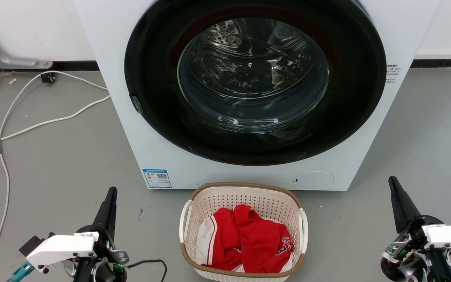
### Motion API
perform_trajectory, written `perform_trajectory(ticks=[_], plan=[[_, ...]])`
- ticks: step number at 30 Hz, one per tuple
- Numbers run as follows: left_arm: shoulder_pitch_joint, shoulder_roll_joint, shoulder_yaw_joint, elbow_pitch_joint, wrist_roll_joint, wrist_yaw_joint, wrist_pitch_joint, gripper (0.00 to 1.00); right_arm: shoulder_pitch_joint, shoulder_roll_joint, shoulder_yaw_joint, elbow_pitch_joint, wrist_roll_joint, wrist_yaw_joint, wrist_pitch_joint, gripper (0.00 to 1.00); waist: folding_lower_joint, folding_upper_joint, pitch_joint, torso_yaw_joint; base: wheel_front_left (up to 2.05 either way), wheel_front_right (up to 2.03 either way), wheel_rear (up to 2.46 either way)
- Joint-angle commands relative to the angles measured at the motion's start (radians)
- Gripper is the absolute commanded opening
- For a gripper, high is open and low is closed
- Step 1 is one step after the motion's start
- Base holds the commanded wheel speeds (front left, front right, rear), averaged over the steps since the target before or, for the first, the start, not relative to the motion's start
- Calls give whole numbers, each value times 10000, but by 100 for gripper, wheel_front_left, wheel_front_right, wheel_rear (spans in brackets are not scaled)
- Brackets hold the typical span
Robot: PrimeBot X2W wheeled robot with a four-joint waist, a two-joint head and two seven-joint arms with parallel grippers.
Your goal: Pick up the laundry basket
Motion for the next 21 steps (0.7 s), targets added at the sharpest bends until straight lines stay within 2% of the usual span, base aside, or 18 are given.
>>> perform_trajectory(ticks=[1,21], plan=[[-106,-12,29,16,10,-33,64,0,-109,34,-18,11,-60,4,28,0,0,0,0,0,0,0,0],[-109,-29,52,16,33,-33,73,0,-112,51,-39,12,-79,4,52,0,0,0,0,0,0,0,0]])
